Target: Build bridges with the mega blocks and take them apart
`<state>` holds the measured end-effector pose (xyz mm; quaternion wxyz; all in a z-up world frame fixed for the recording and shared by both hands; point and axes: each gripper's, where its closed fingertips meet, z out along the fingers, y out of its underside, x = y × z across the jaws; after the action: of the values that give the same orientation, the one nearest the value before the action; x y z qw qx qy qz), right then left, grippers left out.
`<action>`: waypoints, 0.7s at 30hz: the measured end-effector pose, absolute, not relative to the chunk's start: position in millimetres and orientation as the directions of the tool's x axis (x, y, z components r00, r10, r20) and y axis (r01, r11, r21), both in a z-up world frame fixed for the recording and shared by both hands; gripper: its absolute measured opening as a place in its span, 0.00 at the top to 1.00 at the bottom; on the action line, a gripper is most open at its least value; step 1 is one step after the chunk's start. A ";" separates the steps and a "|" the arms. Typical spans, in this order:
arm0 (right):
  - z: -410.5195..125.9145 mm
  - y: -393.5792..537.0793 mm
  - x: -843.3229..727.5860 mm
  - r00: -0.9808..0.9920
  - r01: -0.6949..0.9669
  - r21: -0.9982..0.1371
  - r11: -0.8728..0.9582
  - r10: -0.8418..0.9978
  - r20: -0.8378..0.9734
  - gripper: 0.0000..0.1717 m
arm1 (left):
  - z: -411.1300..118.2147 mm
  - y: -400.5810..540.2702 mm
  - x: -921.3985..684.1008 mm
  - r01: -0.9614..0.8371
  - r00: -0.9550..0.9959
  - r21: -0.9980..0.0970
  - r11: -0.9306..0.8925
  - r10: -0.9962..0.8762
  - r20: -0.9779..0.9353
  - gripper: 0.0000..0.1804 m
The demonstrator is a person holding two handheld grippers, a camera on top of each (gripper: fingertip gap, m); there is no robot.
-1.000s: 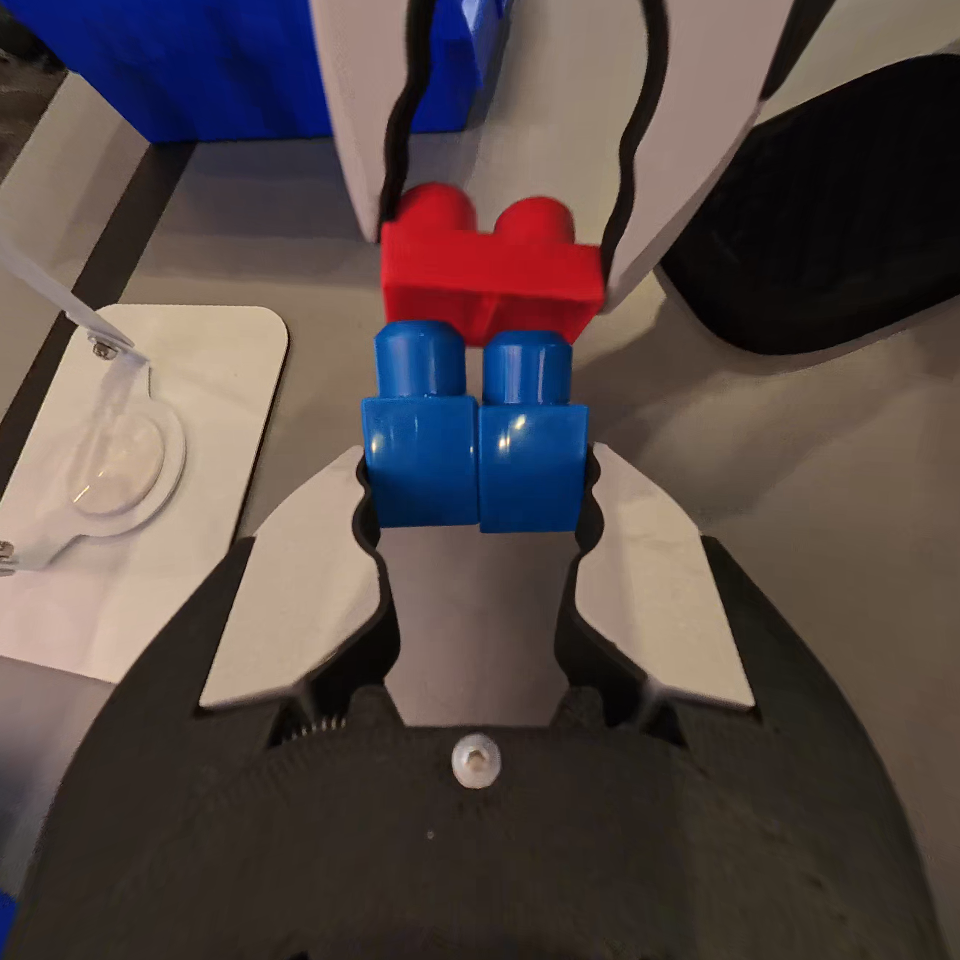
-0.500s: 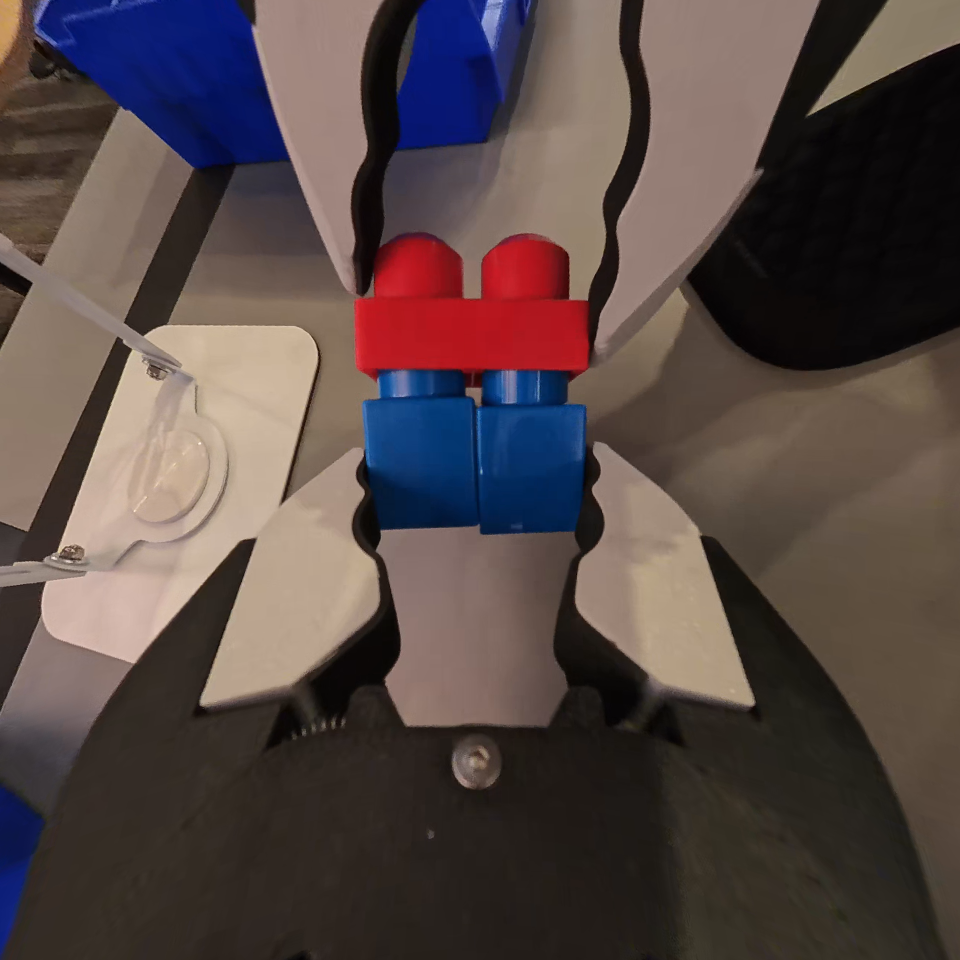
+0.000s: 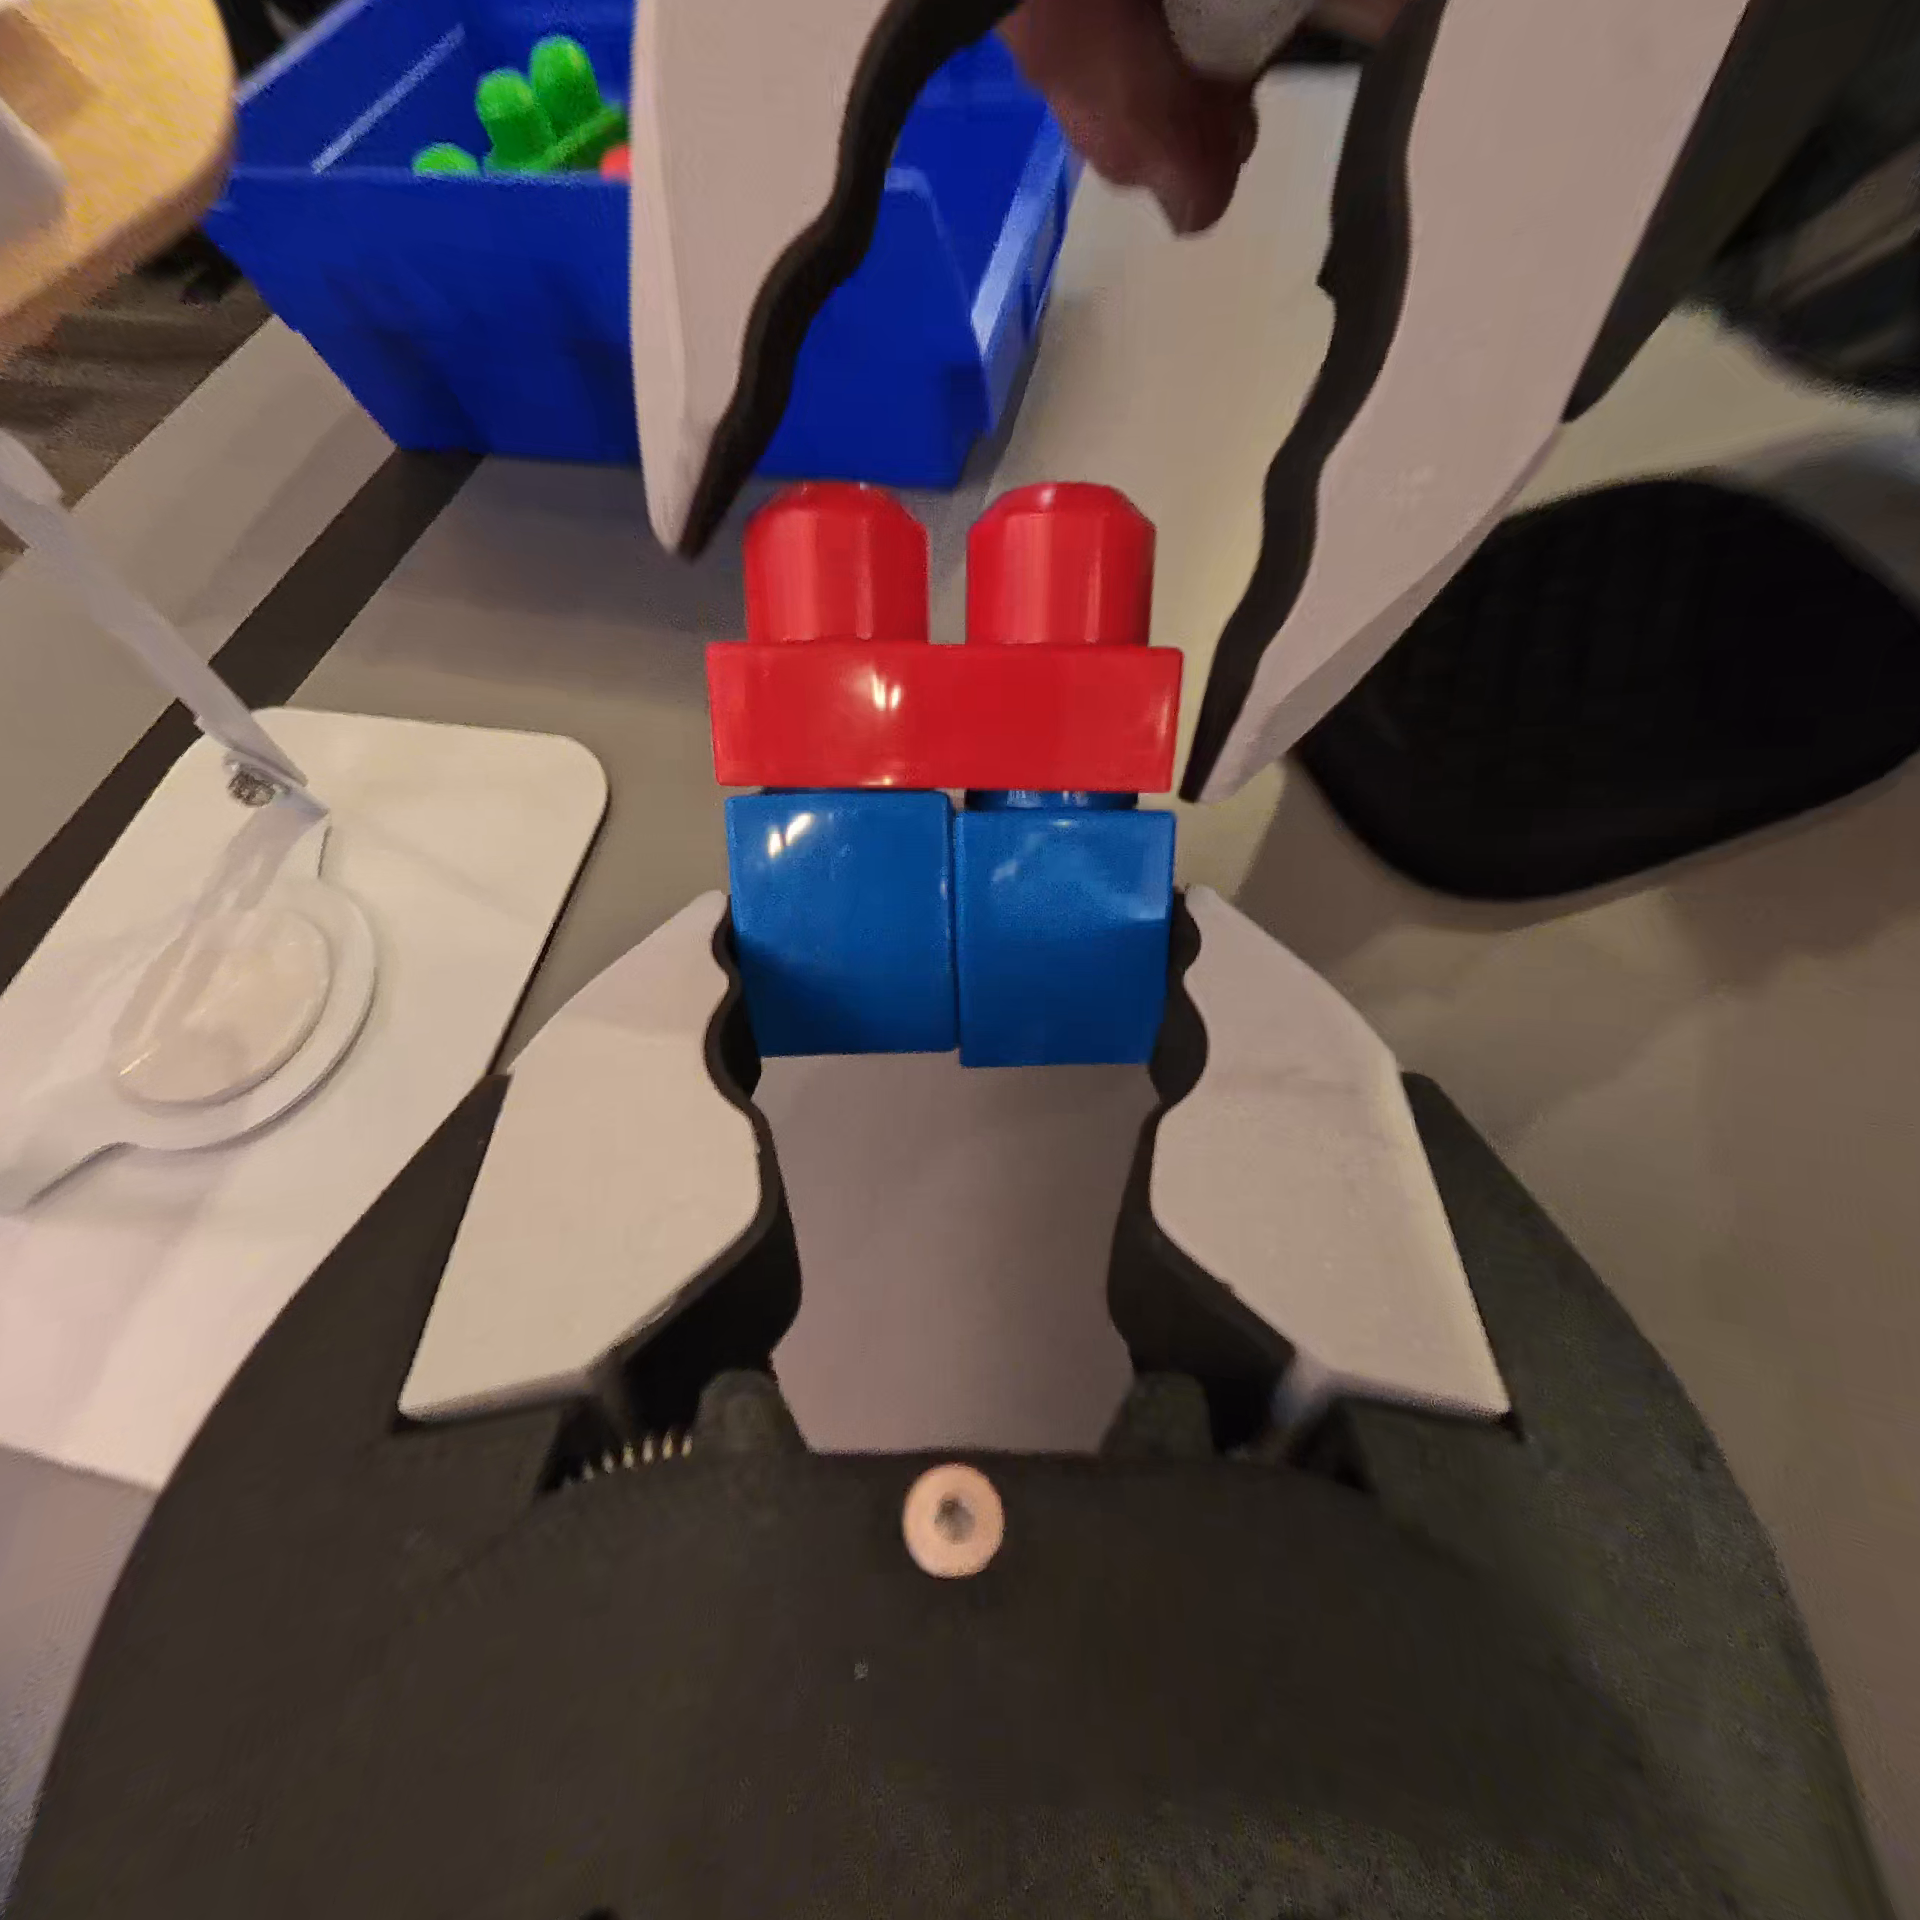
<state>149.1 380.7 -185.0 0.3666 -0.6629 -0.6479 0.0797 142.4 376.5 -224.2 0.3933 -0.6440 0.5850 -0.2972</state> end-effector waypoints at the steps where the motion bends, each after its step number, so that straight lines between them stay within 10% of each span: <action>1: -177.5 383.7 152.5 0.169 0.787 -0.608 0.111 0.907 0.385 0.49 | -216.7 375.6 142.7 -0.469 0.132 -0.882 -0.039 -0.991 -0.026 0.59; 9: -120.0 366.4 139.4 0.159 0.580 -0.625 0.522 0.680 0.716 0.25 | -134.2 346.2 145.6 0.035 -0.341 -0.856 -0.516 -0.811 0.475 0.59; 21: -116.5 354.8 124.5 0.059 0.587 -0.520 0.621 0.607 0.792 0.40 | -116.8 309.4 157.6 0.029 -0.677 -0.756 -0.654 -0.569 0.467 0.59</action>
<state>124.5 354.8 -116.5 0.5832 -0.4354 -0.6858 0.0088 157.6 309.4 -116.8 0.1790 -0.3601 0.3754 -0.8351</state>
